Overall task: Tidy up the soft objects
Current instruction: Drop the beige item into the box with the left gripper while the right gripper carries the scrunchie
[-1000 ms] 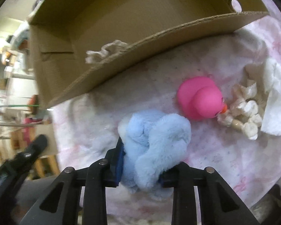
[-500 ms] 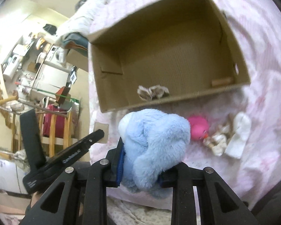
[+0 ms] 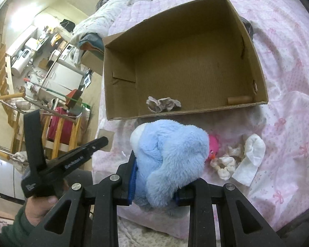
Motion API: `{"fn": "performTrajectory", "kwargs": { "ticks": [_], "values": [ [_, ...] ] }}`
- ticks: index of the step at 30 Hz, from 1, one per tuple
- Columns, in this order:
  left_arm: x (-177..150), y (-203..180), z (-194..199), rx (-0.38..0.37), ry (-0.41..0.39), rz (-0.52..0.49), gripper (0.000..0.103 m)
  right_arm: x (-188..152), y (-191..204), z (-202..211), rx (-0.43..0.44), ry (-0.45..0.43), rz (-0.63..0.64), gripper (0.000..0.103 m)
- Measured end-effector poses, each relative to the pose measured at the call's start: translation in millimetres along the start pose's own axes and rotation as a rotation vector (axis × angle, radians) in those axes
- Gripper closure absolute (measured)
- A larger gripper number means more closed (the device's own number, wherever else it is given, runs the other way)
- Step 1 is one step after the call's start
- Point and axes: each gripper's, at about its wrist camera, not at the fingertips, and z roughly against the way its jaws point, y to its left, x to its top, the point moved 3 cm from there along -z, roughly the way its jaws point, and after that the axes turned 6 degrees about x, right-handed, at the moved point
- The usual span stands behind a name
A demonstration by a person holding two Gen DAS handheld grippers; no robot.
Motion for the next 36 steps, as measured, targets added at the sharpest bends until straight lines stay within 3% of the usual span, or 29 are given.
{"fn": "performTrajectory", "kwargs": {
  "ticks": [3,9,19,24,27,32,36],
  "values": [
    [-2,-2,0,0.000,-0.001,-0.008,0.095,-2,-6,-3,-0.012,0.001,-0.001,0.074],
    [9,-4,25,-0.065,-0.054,0.003,0.095,5,-7,5,0.053,-0.037,-0.041,0.074],
    [77,-16,68,-0.128,-0.226,-0.032,0.095,59,11,58,0.121,-0.167,0.043,0.074],
    [101,-27,55,-0.167,-0.245,-0.045,0.094,92,-10,68,0.105,-0.230,0.045,0.074],
    [104,-39,37,-0.146,-0.253,-0.093,0.094,103,-37,60,0.133,-0.236,-0.035,0.074],
    [92,-51,7,-0.109,-0.221,-0.144,0.094,101,-63,37,0.089,-0.209,-0.104,0.074],
    [88,-54,-3,-0.110,-0.194,-0.157,0.094,100,-58,21,0.052,-0.175,-0.055,0.074]
  ]
}}
